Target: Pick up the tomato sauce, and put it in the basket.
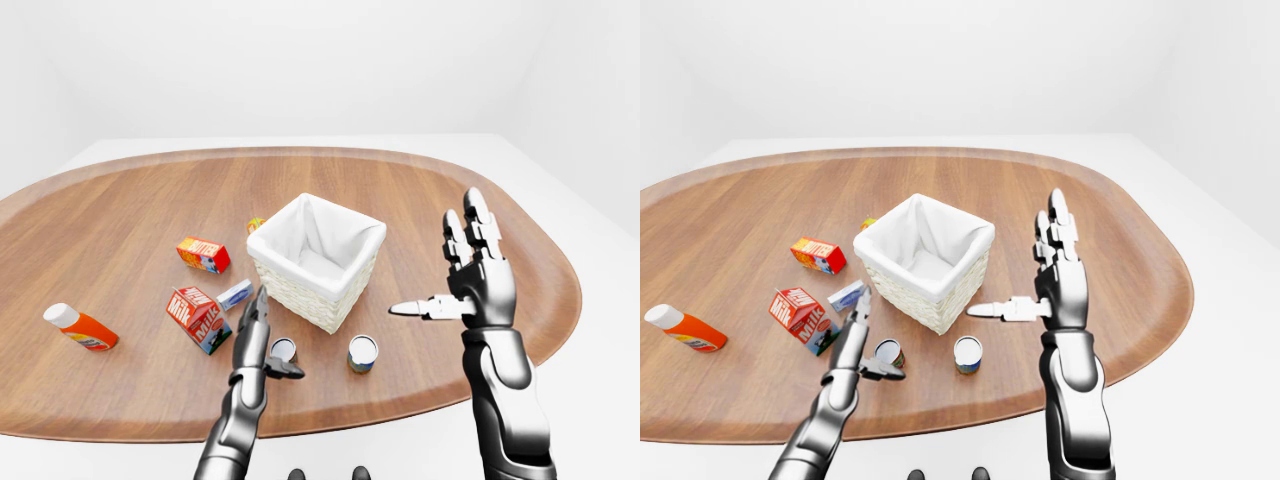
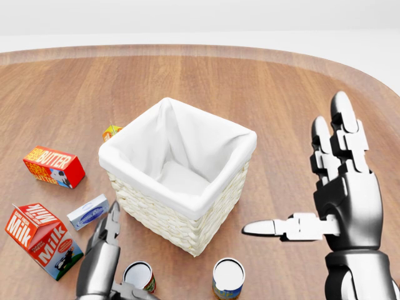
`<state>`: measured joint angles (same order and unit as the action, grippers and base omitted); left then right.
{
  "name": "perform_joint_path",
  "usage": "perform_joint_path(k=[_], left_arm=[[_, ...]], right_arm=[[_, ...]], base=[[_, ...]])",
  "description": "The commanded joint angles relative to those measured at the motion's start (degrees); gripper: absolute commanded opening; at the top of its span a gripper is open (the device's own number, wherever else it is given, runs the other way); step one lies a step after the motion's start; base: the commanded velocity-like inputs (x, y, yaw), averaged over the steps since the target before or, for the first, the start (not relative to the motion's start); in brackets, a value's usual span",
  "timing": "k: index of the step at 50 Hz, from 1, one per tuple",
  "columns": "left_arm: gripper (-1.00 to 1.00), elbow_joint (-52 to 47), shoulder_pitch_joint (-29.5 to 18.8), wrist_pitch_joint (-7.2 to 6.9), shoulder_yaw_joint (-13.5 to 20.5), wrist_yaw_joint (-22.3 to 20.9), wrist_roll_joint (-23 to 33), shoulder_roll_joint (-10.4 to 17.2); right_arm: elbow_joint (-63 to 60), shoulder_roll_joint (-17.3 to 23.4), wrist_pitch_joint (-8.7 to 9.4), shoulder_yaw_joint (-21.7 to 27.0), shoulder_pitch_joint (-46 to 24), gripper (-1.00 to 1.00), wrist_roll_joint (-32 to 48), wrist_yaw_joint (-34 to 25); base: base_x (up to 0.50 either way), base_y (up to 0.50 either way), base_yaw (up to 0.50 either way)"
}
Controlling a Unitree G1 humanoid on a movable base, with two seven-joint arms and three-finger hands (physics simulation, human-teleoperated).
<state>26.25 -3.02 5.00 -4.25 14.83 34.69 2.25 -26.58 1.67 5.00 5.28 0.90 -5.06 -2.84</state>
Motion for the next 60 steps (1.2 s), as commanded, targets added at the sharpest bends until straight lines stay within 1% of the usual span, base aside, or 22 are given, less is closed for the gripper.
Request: perform_joint_path(k=[1, 15, 35, 60], left_arm=[[1.0, 3.3, -1.3, 0.0, 0.1, 1.3, 0.3, 0.2], [1.0, 7.6, -3.4, 0.0, 0.4, 3.0, 0.7, 0.4], [1.0, 9.4, -4.4, 0.0, 0.5, 3.4, 0.8, 0.5], [1.0, 13.5, -6.3, 0.0, 0.1, 4.9, 1.3, 0.3]], right_arm=[[0.2, 0.0, 0.0, -0.1, 0.0, 1.0, 0.1, 0.0], [1.1, -0.1, 0.0, -0.2, 0.2, 1.0, 0.1, -0.1], [0.7, -0.1, 0.0, -0.1, 0.1, 1.0, 0.1, 0.0], [0.4, -0.1, 0.0, -0.3, 0.1, 1.0, 0.2, 0.1]], base=[[0.0, 0.0, 0.0], [0.0, 0.0, 0.0], [0.0, 0.0, 0.0], [0.0, 0.0, 0.0]])
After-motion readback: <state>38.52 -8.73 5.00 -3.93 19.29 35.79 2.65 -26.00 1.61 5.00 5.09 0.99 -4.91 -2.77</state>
